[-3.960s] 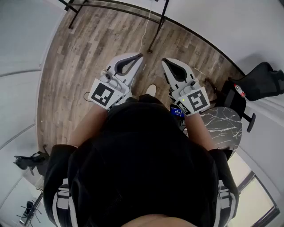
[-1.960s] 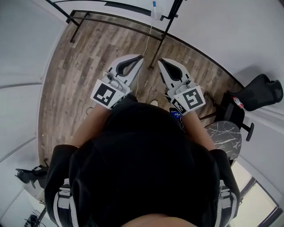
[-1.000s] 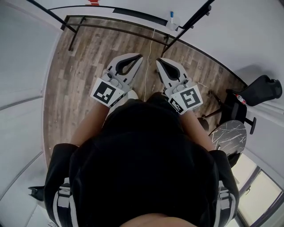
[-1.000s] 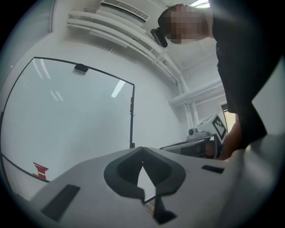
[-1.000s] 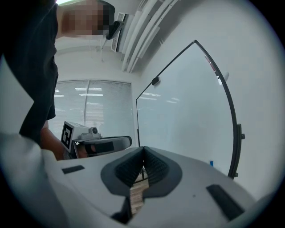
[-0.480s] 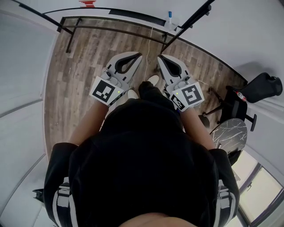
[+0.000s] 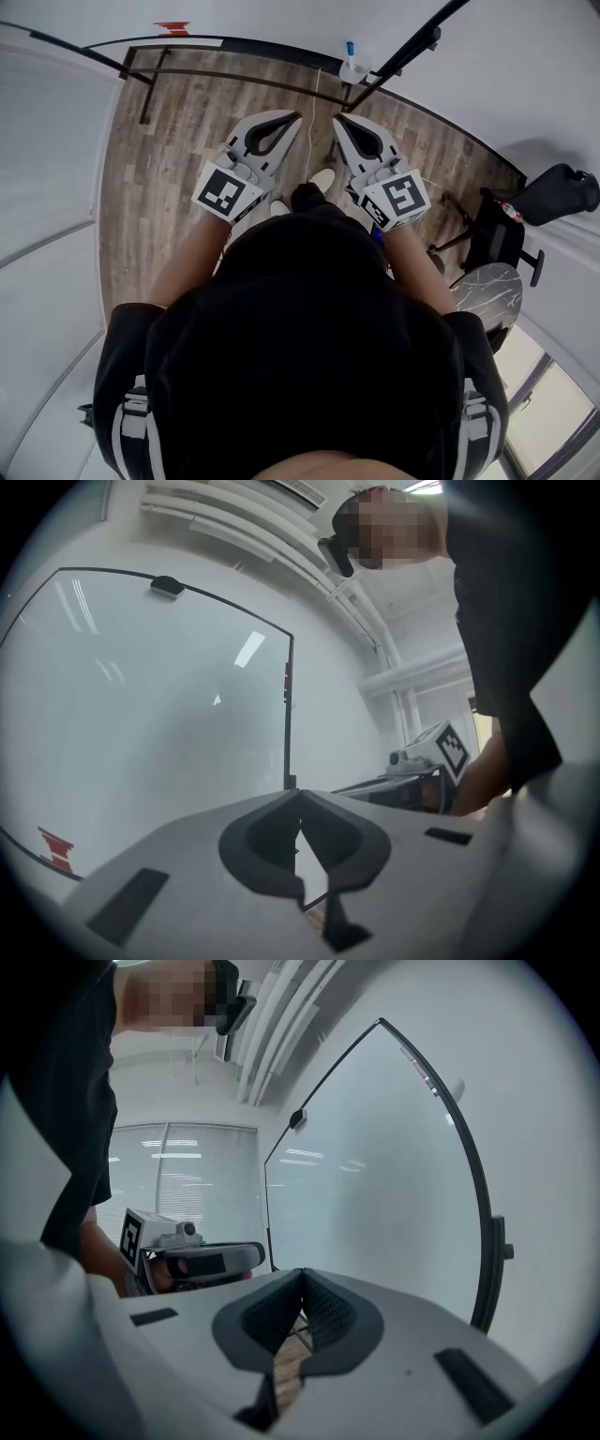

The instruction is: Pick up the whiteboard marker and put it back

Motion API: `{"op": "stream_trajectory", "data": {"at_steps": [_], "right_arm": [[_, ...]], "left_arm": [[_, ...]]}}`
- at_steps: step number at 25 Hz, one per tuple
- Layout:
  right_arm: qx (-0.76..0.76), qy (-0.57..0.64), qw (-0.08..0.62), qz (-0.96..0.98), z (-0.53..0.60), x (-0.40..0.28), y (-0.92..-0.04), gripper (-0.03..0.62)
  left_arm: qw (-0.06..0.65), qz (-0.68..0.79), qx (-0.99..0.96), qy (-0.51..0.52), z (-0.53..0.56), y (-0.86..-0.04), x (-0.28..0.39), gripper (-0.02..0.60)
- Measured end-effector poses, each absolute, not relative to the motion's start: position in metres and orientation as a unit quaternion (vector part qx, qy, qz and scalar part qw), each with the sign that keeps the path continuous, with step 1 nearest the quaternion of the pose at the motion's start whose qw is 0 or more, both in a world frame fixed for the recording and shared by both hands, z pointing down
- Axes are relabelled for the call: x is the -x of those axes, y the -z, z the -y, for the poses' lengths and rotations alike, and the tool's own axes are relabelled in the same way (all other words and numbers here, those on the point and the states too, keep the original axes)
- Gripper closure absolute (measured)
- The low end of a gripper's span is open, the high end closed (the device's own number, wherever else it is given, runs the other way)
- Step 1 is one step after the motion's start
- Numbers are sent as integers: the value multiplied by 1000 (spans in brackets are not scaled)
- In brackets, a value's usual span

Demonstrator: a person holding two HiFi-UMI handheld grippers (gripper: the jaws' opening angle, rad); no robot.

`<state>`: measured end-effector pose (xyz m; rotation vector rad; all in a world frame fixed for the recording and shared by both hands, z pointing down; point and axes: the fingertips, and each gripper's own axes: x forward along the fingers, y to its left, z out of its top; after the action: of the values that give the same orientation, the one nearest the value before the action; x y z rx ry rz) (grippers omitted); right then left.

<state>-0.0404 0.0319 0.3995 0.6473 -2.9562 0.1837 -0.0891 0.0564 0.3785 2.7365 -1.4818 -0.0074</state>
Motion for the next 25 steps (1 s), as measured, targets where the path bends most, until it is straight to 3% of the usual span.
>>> {"op": "stream_trajectory", "data": {"at_steps": [25], "right_arm": [[-248,-104,131,954,135,13,-464,595]], "left_arm": [[11,466,-884,-14,90,-396,52,578]]}}
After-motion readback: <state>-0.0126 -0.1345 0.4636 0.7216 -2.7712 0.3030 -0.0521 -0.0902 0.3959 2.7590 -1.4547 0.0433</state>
